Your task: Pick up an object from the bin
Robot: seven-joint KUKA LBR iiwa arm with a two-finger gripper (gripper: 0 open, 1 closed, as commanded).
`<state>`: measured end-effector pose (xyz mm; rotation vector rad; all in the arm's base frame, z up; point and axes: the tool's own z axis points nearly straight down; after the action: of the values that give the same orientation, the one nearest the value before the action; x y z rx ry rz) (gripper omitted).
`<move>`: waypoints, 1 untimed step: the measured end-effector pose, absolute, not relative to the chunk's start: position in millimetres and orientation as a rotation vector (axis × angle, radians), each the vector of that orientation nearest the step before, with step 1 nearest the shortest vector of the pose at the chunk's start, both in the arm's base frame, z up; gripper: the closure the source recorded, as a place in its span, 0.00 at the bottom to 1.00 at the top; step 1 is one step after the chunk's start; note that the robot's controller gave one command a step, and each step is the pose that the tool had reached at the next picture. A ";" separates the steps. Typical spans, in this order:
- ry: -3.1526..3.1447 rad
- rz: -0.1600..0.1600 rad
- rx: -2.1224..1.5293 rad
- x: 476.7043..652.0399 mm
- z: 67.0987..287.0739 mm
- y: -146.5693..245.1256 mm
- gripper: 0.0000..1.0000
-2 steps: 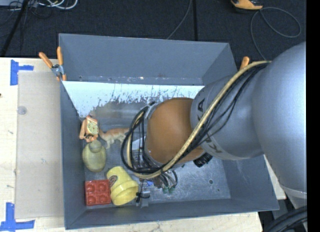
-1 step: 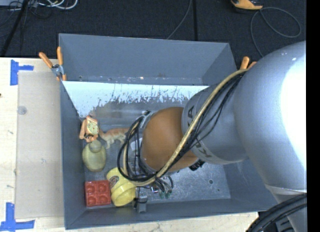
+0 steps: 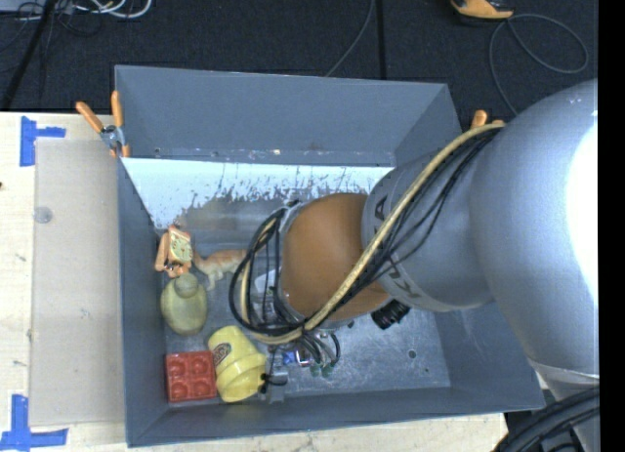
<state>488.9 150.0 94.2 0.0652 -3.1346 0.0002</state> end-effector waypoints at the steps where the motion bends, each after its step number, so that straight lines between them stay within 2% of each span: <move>1: -3.137 0.001 0.140 485.6 87.8 150.6 0.00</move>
Offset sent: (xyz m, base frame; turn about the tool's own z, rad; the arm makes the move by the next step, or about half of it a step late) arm -0.0076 -0.0001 -0.0242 -0.0225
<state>485.6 150.6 87.8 0.1395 -3.1367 0.0008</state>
